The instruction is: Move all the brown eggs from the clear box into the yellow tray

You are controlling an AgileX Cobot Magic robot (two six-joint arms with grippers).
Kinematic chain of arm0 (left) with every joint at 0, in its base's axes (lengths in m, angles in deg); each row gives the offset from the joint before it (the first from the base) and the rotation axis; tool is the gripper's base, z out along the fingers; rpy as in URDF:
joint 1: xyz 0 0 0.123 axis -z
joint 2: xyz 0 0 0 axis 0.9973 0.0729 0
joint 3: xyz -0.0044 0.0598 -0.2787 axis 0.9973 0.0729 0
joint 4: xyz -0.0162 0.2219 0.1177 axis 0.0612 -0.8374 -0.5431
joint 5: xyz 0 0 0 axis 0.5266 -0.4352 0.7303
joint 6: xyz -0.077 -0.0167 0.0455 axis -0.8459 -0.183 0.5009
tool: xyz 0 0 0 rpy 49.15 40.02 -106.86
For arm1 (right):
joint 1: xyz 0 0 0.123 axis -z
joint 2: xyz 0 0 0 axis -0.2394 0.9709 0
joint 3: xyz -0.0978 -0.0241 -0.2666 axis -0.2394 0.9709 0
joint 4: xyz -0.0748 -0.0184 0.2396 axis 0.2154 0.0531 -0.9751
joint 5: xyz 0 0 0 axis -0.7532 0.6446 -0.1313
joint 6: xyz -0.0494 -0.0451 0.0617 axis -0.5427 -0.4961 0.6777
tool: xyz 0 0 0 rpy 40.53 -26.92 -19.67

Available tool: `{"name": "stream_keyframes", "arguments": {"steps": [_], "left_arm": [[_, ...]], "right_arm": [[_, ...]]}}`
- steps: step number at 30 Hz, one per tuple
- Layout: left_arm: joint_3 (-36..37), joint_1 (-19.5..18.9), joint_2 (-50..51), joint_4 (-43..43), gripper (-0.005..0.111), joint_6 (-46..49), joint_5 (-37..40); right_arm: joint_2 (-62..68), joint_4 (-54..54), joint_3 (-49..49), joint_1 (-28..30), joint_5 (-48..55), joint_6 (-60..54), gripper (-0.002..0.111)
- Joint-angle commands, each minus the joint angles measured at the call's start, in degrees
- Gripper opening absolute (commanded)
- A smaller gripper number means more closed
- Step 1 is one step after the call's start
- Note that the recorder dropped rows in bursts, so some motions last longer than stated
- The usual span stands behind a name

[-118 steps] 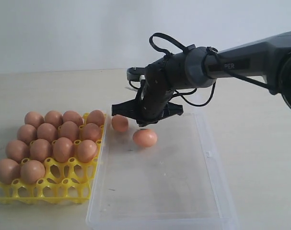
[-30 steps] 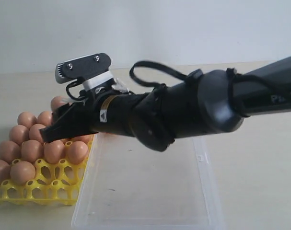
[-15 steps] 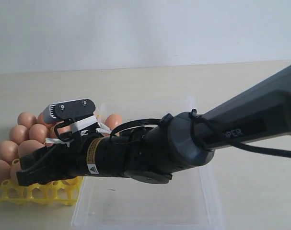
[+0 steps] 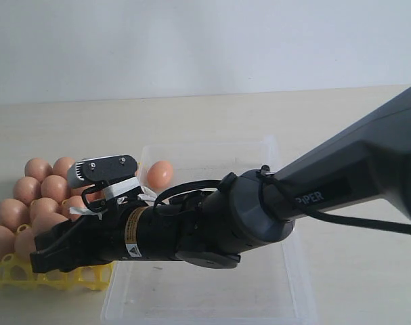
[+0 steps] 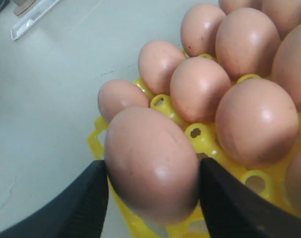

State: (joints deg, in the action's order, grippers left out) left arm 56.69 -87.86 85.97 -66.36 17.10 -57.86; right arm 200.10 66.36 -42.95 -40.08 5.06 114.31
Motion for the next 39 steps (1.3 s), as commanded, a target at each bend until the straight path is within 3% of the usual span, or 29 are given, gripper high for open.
{"name": "stream_keyframes", "arguments": {"steps": [1, 5, 16, 21, 27, 33, 39], "left_arm": [[-0.2, 0.4, -0.3, 0.1, 0.0, -0.3, -0.5], [-0.2, 0.4, -0.3, 0.1, 0.0, -0.3, -0.5], [-0.2, 0.4, -0.3, 0.1, 0.0, -0.3, -0.5], [-0.2, 0.4, -0.3, 0.1, 0.0, -0.3, -0.5], [-0.2, 0.4, -0.3, 0.1, 0.0, -0.3, -0.5], [-0.2, 0.4, -0.3, 0.1, 0.0, -0.3, -0.5], [-0.2, 0.4, -0.3, 0.1, 0.0, -0.3, -0.5]], "right_arm": [[0.0, -0.3, -0.2, -0.1, -0.8, 0.1, 0.044], [0.0, -1.6, -0.2, -0.1, 0.1, 0.1, 0.059], [-4.8, -1.5, -0.2, -0.1, 6.6, -1.0, 0.061], [-13.9, -5.1, -0.2, 0.8, 22.7, -10.2, 0.059], [-19.0, -20.8, -2.1, 6.1, 43.2, -25.1, 0.057], [-15.1, -25.7, -5.3, 13.1, 42.6, -25.0, 0.057], [-8.4, -30.1, -10.5, 16.0, 43.6, -25.0, 0.057]]}}
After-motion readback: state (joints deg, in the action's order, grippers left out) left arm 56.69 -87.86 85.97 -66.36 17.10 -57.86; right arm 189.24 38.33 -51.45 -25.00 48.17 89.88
